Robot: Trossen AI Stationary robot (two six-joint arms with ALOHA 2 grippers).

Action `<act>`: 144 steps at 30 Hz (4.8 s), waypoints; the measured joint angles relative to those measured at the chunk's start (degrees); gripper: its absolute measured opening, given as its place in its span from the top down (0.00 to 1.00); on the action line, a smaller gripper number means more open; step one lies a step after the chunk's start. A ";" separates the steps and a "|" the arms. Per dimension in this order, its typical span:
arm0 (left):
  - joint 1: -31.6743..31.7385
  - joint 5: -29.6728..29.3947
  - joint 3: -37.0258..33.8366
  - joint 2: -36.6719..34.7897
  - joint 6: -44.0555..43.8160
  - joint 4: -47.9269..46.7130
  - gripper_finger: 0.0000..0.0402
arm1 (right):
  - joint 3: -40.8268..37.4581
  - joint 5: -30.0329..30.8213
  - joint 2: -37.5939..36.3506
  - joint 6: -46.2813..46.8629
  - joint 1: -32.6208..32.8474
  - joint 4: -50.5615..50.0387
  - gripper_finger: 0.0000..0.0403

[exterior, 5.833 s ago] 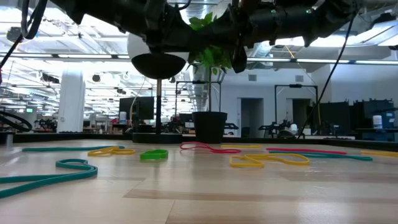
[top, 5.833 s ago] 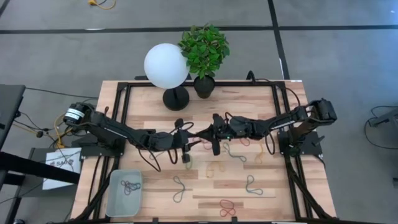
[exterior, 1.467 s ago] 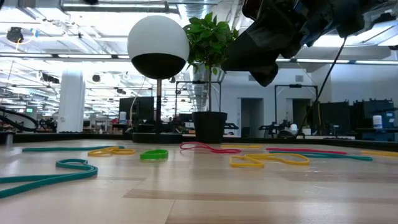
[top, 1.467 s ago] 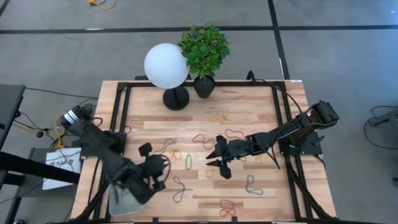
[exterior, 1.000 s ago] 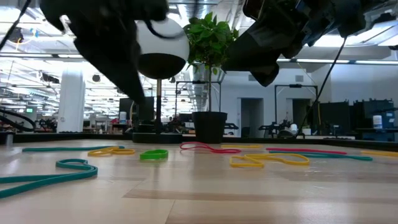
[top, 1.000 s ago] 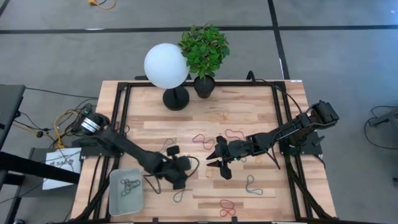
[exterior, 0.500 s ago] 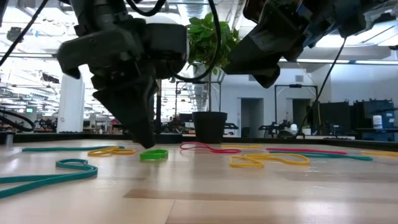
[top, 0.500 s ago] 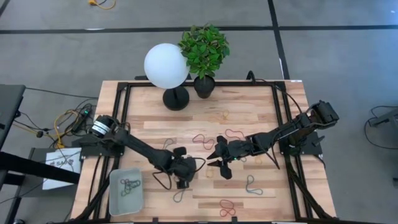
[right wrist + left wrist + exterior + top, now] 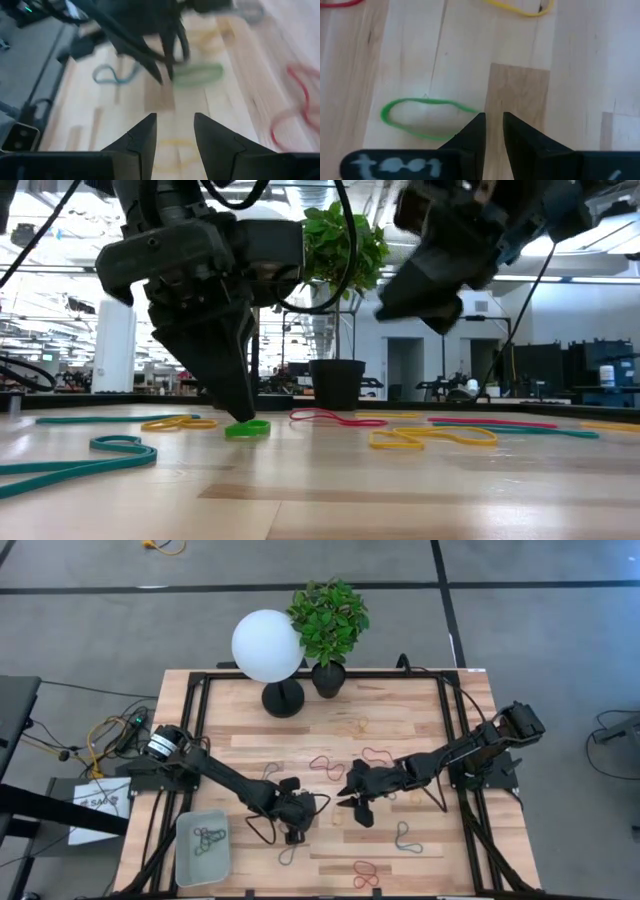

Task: Pick and place items into bin
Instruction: Put the green rubber band into the gray bin

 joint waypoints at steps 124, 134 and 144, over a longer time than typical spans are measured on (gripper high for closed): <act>-42.29 4.23 22.27 -2.08 -50.75 -59.59 1.00 | -0.02 1.77 -0.02 7.05 0.02 -10.38 0.69; -49.00 -6.97 11.20 -2.05 -64.42 -42.50 1.00 | 0.00 1.81 -0.02 8.00 0.35 -7.29 0.69; -43.39 10.05 2.84 -2.43 -62.54 -34.65 0.99 | 0.00 1.78 -0.02 7.56 2.31 -7.10 0.69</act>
